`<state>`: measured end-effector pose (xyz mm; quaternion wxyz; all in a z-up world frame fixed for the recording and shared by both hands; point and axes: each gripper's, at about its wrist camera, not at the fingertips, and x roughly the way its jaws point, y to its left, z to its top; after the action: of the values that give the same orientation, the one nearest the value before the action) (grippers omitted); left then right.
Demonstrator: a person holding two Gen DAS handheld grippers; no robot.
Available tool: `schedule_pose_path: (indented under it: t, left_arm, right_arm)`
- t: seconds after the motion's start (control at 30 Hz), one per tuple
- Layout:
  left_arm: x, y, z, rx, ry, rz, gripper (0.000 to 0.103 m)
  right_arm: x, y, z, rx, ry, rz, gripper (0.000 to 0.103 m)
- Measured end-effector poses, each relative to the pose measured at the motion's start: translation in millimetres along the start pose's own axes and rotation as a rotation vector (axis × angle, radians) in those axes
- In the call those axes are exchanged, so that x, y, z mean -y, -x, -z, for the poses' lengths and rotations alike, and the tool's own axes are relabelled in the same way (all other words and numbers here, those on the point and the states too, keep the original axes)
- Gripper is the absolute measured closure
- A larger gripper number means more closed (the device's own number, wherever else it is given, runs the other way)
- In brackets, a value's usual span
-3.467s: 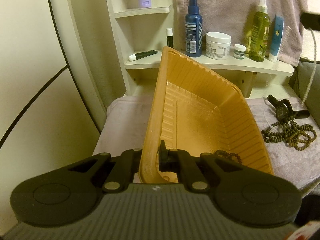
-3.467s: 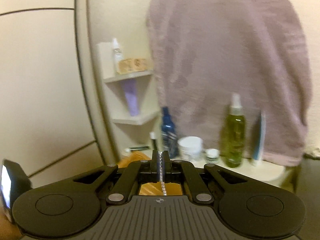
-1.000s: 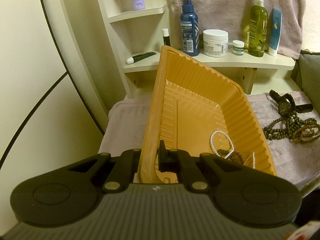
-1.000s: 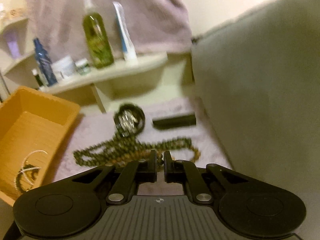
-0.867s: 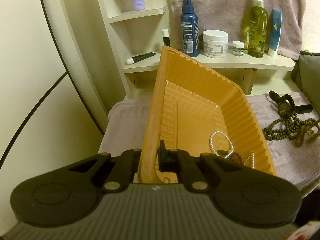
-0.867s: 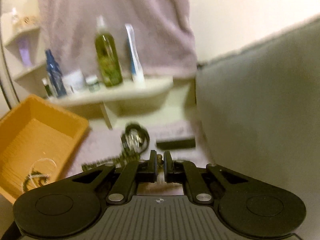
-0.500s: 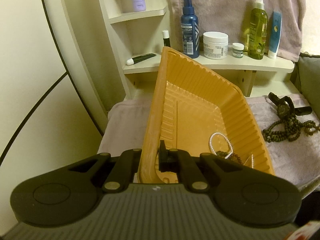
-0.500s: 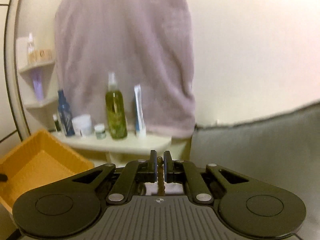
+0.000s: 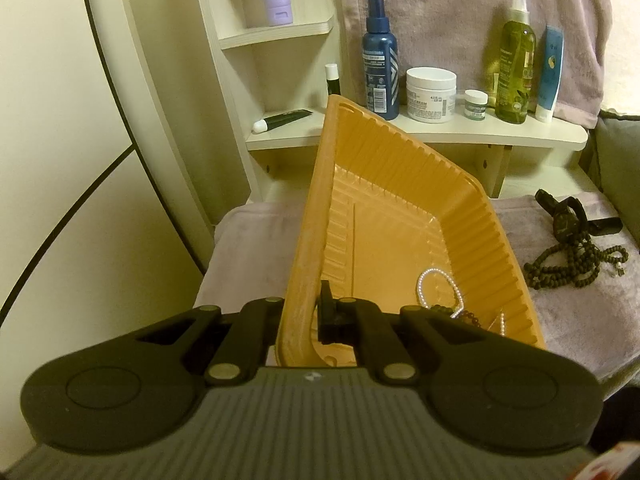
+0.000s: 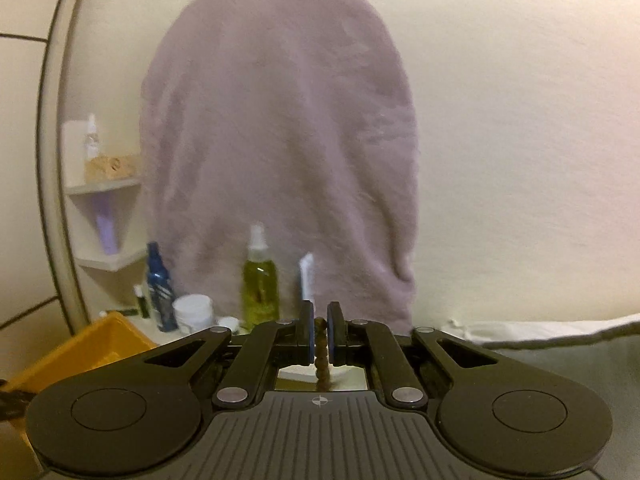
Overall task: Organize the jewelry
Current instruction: 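Grasp a dark bead strand from the pile with the right gripper, then carry the bead strand into the tray and open the right gripper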
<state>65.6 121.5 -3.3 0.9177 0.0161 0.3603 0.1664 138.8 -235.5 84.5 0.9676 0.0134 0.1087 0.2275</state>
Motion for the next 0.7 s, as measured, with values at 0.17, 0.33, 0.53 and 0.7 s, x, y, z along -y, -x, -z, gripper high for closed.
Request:
schedule_pose_path:
  t: [0.17,0.33,0.53,0.7]
  left_arm:
    - [-0.8,0.2,-0.4,0.001,0.006,0.003,0.098]
    - [-2.4,0.0,-1.1,0.005,0.011,0.007,0.098]
    - [-3.3,-0.9,-0.8,0.004,0.016,0.011,0.098]
    - [-3.4,-0.6,-0.7,0.005,0.019,0.013,0.098]
  right_arm:
    - [-22.4,-1.1,-8.4,0.003,-0.009,-0.094,0.097]
    - [-55.8,-10.9,-14.1,-0.009,-0.012,-0.211,0.097]
    - [-95.4,-29.5,-18.7,-0.031,-0.047,-0.356,0.097]
    - [-124.5,-50.3,-11.0,-0.093,-0.06,-0.453,0.097]
